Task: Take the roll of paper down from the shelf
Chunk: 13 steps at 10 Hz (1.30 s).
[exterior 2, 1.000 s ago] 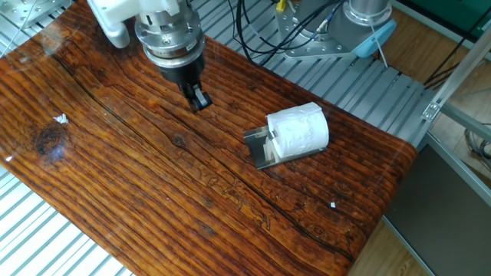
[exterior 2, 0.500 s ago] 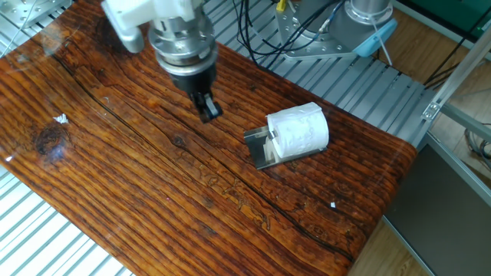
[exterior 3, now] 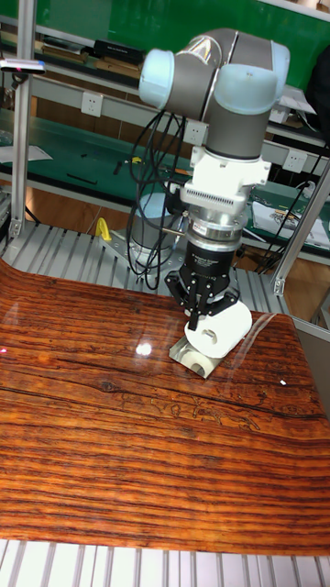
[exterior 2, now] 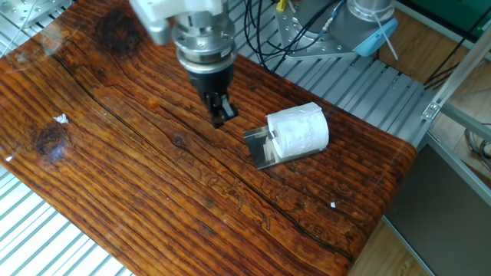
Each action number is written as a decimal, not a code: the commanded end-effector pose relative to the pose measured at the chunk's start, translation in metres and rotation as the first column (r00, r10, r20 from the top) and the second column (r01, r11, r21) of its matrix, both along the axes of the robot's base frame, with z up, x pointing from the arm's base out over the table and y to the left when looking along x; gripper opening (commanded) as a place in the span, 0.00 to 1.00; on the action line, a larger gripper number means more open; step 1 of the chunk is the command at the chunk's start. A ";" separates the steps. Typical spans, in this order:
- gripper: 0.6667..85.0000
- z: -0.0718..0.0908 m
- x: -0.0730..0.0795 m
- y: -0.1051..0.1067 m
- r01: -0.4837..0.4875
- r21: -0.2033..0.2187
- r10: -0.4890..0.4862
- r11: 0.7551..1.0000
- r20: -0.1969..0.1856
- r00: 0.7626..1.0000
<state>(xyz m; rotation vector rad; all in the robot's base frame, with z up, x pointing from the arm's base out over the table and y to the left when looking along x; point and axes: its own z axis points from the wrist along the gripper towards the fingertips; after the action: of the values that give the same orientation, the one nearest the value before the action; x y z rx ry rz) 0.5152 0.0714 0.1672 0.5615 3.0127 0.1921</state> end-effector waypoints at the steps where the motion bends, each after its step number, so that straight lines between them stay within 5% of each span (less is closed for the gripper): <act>1: 0.58 0.000 -0.017 0.002 0.033 -0.006 -0.033 0.999 0.025 0.999; 3: 0.56 -0.005 -0.034 0.005 0.067 -0.028 -0.068 0.997 -0.018 0.998; 6: 0.58 -0.009 -0.035 0.010 0.076 -0.051 -0.075 0.996 0.025 0.997; 8: 0.57 -0.004 -0.056 0.009 0.083 -0.053 -0.083 0.995 -0.016 0.996; 13: 0.49 -0.011 -0.059 0.008 0.072 -0.058 -0.074 0.996 -0.030 0.997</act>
<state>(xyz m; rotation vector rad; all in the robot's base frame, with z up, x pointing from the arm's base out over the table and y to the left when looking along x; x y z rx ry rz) 0.4597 0.0769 0.1573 0.6742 3.0010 0.0823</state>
